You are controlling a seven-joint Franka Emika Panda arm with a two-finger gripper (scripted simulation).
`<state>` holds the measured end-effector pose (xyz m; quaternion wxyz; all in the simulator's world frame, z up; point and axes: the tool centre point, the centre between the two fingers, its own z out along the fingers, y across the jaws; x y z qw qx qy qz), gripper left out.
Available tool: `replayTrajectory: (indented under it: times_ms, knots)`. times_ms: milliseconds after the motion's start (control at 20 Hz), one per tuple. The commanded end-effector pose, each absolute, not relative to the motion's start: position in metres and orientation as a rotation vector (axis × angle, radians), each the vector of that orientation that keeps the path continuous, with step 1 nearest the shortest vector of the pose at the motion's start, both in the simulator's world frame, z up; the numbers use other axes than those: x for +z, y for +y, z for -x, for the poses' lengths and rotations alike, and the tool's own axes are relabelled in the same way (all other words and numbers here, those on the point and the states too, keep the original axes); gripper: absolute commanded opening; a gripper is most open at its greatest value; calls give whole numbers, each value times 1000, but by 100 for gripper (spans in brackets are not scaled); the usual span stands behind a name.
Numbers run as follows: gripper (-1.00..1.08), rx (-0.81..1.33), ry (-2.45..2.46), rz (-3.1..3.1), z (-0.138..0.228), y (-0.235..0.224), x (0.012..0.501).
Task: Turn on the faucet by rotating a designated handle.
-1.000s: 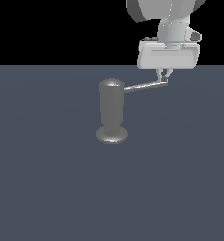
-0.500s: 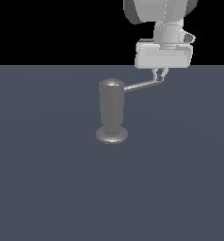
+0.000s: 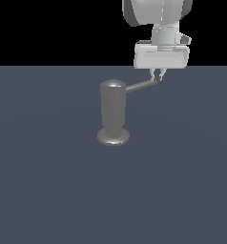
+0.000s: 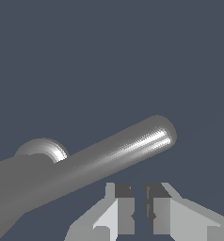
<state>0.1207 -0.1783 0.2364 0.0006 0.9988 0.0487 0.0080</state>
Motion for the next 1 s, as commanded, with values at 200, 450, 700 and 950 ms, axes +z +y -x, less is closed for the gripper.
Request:
replayTrajectory:
  times_ms: [200, 450, 700, 950]
  knots:
    - [-100, 10, 155, -3139, -136, -172, 225]
    - [-100, 8, 152, -3139, -147, -170, 224]
    - [-100, 5, 149, -3139, -156, -169, 223]
    - [-100, 3, 145, -3139, -166, -168, 222]
